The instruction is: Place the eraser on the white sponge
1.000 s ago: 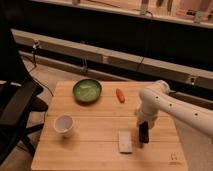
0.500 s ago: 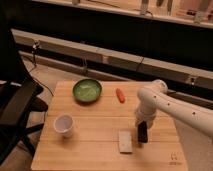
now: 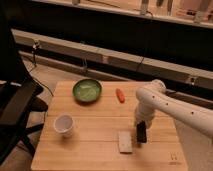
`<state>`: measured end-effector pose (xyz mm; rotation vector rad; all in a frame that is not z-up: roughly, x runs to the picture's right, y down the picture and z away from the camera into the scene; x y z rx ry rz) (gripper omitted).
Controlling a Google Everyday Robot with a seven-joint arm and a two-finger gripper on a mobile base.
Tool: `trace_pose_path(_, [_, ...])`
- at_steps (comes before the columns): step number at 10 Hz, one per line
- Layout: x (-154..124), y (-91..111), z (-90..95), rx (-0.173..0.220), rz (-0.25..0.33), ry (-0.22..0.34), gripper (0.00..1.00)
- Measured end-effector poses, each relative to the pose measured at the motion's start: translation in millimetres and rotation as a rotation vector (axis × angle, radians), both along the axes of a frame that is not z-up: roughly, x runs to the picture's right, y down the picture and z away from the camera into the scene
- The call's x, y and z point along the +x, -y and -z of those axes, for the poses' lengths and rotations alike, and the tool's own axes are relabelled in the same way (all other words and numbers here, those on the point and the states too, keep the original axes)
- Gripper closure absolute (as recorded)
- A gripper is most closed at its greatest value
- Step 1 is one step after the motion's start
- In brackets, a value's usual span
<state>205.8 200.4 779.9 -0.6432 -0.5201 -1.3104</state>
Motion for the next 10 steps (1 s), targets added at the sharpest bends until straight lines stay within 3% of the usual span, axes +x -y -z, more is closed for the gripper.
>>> trace_pose_path(4, [-9, -6, 4.1, 0.009, 0.038, 0.009, 0.99])
trace_pose_path(10, [-56, -21, 18.3, 0.026, 0.157, 0.110, 0.99])
